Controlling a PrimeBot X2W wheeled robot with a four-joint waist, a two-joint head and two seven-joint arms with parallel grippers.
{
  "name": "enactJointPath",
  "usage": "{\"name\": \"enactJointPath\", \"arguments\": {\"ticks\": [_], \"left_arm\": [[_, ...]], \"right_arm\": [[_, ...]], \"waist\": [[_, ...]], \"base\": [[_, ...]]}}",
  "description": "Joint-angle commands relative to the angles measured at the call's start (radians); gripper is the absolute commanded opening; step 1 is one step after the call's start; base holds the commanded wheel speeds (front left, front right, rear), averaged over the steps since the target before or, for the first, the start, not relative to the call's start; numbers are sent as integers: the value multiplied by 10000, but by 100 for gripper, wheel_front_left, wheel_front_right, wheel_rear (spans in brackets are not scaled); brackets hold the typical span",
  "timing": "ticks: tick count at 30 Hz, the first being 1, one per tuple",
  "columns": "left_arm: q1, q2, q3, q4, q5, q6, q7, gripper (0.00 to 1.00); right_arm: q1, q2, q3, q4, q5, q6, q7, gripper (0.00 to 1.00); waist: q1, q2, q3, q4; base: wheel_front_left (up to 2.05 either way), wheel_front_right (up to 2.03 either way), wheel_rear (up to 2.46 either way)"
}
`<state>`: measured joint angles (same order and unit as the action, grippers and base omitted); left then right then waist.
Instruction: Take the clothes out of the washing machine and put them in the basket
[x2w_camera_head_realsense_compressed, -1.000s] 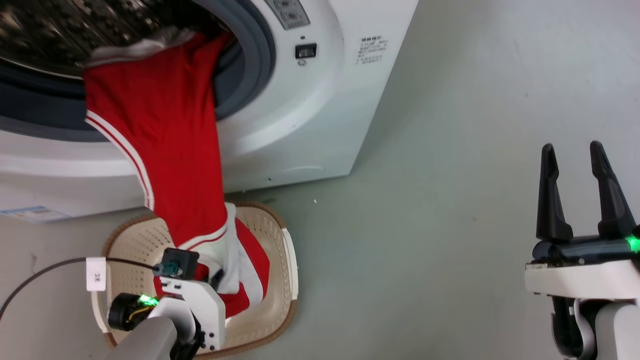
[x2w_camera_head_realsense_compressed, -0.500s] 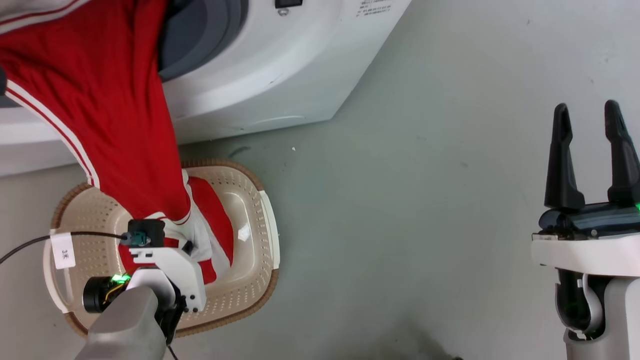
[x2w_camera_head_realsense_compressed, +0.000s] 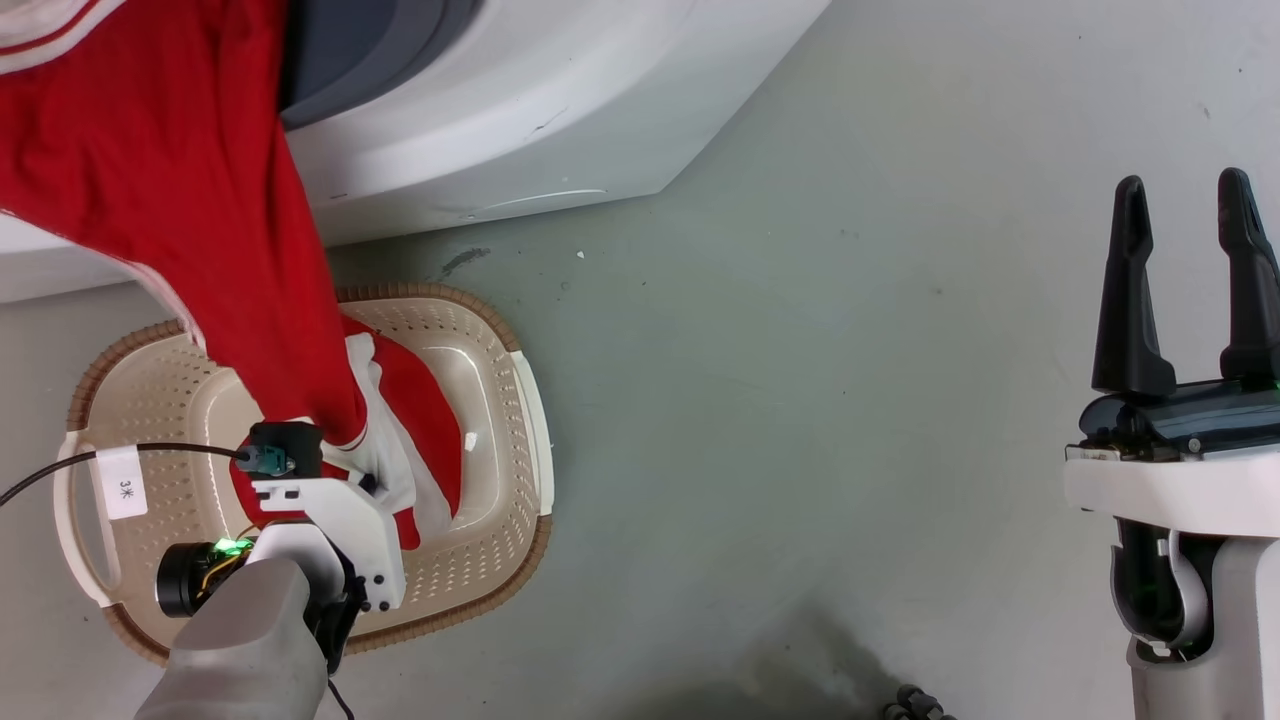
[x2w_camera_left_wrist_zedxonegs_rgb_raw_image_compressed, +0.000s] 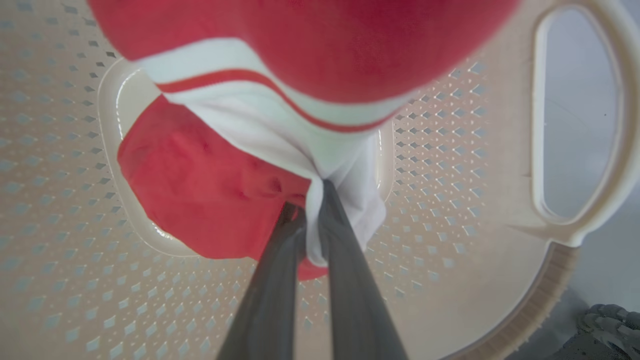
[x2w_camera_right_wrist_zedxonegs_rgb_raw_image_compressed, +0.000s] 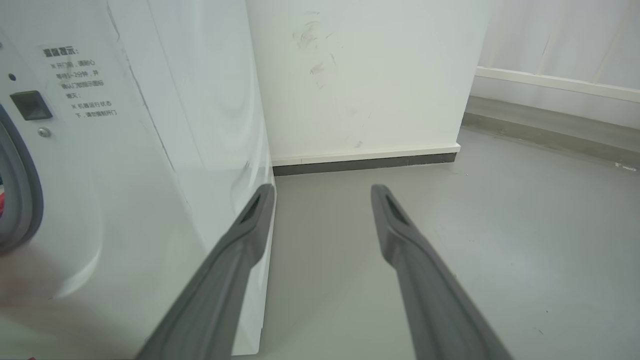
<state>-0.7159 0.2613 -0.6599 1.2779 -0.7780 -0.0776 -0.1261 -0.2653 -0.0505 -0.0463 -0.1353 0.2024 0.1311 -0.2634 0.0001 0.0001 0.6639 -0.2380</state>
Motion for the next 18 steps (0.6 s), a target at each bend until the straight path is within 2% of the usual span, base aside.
{"name": "enactJointPath", "arguments": {"ticks": [1, 3, 4, 5, 11, 18], "left_arm": [[-14, 7, 5, 71, -32, 68, 60, 0], [-47, 13, -4, 82, -55, 90, 71, 0], [-62, 10, 14, 83, -78, 119, 28, 17], [-90, 20, 6, 86, -50, 174, -114, 100], [73, -137, -131, 82, 41, 228, -359, 100], [815, -435, -200, 91, -52, 54, -810, 100]], "right_arm": [[-168, 5, 14, -52, 42, -7, -21, 100], [-212, 5, 3, -64, 37, -7, -21, 100], [-228, 5, -8, -68, 38, -7, -21, 100], [-234, 5, -24, -66, 38, -7, -21, 100], [-53, 3, 20, 131, -89, -7, -21, 100], [383, 2, 134, 376, -200, -7, -21, 100]], "waist": [[-1, -1, 73, -26], [-1, -1, 119, -36], [-1, -1, 131, -34], [-1, -1, 133, -29], [-1, -1, -283, 176], [-1, -1, -1554, 509]], "base": [[0, 0, 0], [0, 0, 0], [0, 0, 0], [0, 0, 0], [0, 0, 0], [0, 0, 0]]}}
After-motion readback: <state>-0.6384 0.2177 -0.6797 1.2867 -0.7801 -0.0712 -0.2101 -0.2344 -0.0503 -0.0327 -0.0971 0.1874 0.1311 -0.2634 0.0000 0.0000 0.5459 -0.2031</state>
